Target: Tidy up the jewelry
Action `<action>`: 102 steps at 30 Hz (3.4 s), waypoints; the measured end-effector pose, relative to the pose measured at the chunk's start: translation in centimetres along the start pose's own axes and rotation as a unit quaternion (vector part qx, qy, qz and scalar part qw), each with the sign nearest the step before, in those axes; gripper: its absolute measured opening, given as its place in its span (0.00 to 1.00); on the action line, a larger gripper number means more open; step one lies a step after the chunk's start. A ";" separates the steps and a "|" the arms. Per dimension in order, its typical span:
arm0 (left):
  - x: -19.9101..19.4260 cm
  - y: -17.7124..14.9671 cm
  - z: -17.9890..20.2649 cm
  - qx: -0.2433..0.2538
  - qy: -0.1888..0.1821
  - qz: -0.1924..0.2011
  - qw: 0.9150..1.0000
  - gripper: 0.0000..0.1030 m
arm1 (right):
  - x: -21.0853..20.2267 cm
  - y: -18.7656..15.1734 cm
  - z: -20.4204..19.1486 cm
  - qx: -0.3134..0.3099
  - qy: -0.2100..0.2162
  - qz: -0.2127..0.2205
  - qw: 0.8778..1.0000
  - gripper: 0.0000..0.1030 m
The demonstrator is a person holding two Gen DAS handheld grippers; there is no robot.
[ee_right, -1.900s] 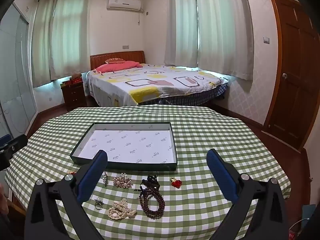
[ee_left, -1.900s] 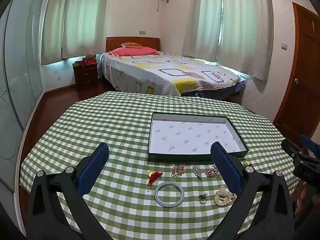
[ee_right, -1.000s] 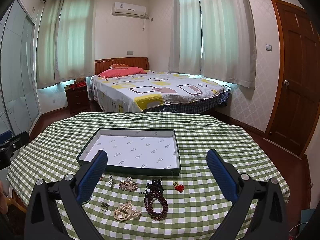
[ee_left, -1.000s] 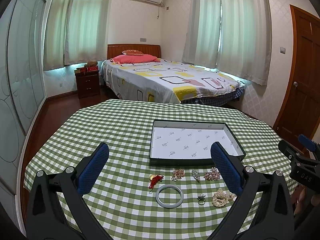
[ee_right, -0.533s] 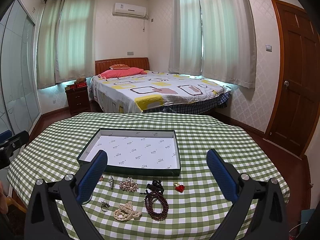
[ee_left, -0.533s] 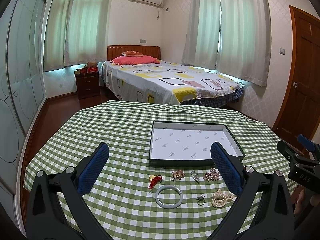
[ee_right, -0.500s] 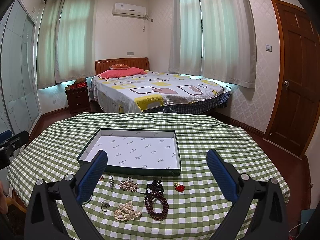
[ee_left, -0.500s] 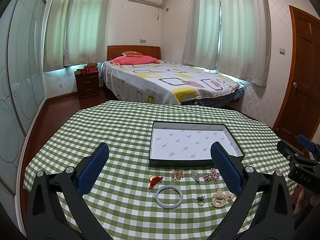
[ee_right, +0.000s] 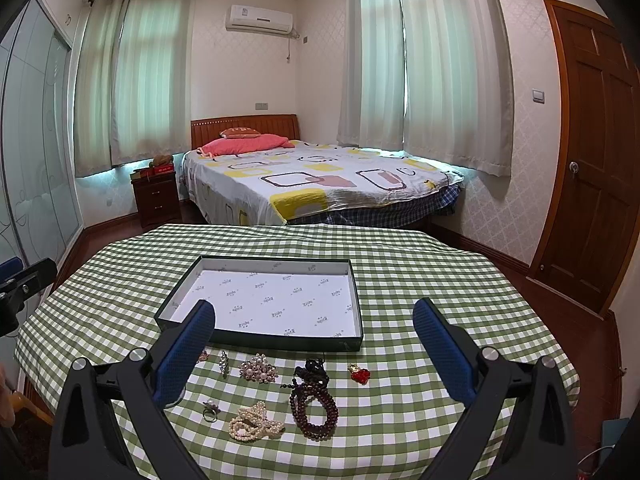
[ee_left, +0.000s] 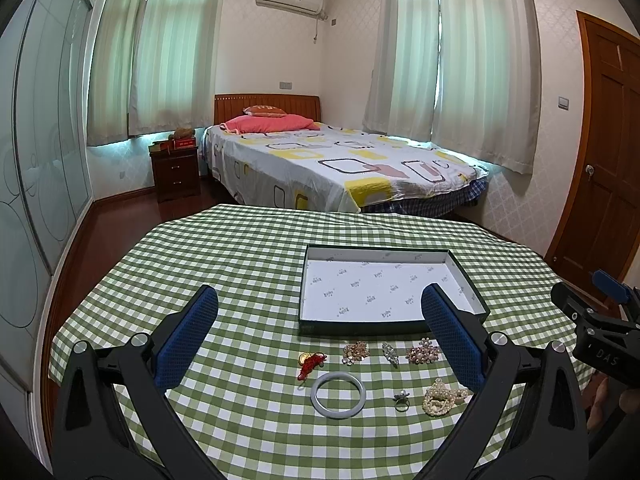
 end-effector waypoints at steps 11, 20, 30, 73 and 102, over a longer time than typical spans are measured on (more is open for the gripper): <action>-0.1 -0.1 0.0 -0.001 0.000 0.001 1.000 0.96 | -0.2 -0.2 0.0 0.000 0.000 0.001 1.000 0.94; -0.1 -0.2 -0.1 0.000 0.000 0.001 1.000 0.96 | -0.3 -0.2 0.0 -0.001 0.000 0.000 1.000 0.94; -0.2 -0.2 -0.2 0.000 0.000 0.002 1.000 0.96 | -0.3 -0.3 0.0 -0.001 0.000 -0.001 1.000 0.94; 13.5 -14.0 -0.2 0.027 -0.024 -0.162 0.986 0.96 | 8.3 -13.8 3.2 0.032 0.015 -0.111 0.993 0.93; 15.8 -16.4 0.7 0.044 -0.028 -0.216 0.975 0.96 | 10.5 -14.8 2.9 0.013 0.012 -0.147 0.989 0.46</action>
Point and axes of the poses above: each gripper's, at about its wrist camera, not at the fingertips, and x roughly the way its jaws point, z to its right, y to its top, the point moved 1 cm from there along x, roughly the way its jaws point, and after that the axes turned 8 degrees about z, right-handed, at the moved point
